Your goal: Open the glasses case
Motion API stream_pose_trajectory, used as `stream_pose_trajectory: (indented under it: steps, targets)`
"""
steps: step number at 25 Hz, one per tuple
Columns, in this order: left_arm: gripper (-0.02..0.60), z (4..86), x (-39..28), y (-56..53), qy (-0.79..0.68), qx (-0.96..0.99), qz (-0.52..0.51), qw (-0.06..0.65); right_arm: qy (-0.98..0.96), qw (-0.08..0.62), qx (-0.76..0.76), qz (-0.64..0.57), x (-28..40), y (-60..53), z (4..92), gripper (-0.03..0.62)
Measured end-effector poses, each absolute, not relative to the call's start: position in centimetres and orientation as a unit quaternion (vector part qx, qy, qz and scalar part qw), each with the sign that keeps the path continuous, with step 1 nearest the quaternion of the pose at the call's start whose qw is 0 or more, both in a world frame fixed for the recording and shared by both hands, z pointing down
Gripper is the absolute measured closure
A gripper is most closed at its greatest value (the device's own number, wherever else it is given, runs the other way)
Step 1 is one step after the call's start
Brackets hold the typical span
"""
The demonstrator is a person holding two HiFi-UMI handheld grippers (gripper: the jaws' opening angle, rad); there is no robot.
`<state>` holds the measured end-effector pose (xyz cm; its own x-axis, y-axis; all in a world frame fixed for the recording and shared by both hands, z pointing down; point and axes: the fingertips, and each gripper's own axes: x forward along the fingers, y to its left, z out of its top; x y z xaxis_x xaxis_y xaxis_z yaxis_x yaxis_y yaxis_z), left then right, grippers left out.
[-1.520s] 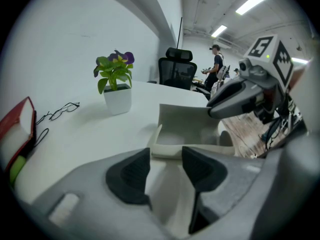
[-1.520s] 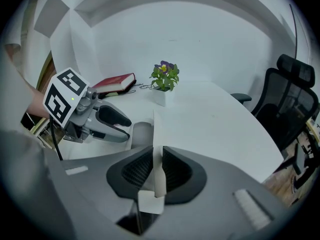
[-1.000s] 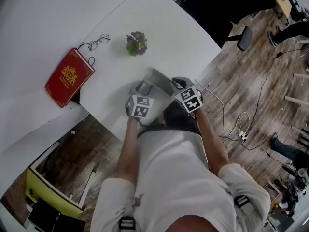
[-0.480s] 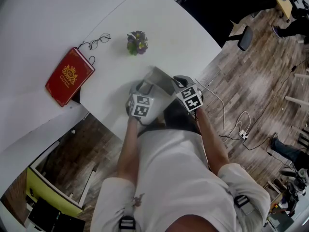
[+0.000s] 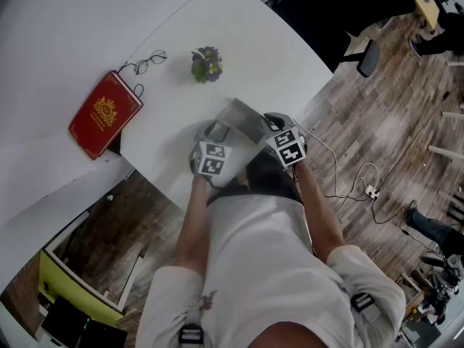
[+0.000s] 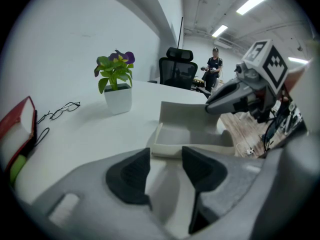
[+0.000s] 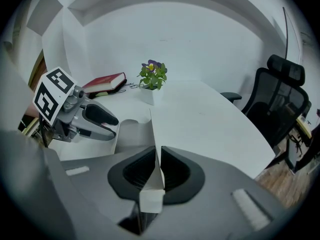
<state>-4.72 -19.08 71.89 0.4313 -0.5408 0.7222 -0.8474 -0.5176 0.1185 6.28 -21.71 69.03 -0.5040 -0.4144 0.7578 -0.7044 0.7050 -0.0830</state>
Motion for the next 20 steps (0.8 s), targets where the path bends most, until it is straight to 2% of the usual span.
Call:
stream_pose_trajectory:
  steps: [20]
  targets:
    - [0.387,71.74,-4.85,-18.98,-0.436,0.805,0.322,0.242,-0.836,0.378,0.350,0.189,7.20,-21.79,69.21,0.531]
